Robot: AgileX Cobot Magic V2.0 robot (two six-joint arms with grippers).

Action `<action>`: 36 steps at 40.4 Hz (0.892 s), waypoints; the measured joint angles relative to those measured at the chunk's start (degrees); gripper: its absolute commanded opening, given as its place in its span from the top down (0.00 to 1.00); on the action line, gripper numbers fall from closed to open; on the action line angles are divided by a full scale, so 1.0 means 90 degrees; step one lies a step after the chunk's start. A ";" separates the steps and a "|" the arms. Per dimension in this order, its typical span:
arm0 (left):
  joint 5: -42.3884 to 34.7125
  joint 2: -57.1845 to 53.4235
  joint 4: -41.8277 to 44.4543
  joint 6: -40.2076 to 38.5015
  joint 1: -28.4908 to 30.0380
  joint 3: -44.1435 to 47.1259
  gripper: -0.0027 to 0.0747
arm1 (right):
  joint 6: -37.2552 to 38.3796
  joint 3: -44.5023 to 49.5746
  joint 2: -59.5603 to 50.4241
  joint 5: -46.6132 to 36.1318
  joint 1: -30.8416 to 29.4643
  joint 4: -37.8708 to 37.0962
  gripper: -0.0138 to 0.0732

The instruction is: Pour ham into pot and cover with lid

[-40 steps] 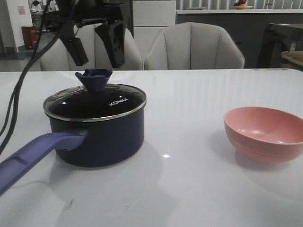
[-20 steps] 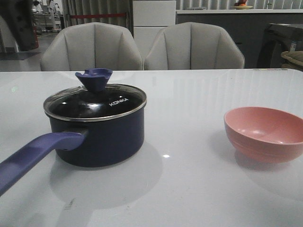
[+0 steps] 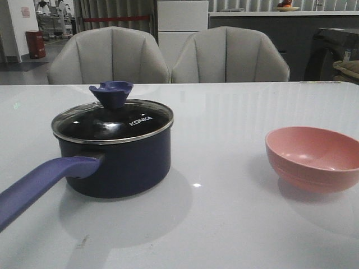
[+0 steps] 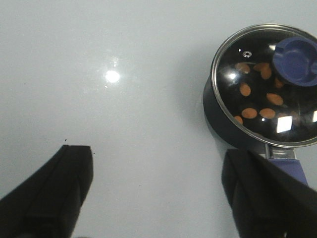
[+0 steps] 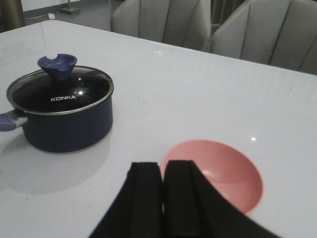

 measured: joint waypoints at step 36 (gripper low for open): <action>-0.3957 -0.5361 0.0054 0.0000 -0.0235 0.4614 0.80 | 0.0000 0.0000 0.0000 0.0000 0.0000 0.0000 0.67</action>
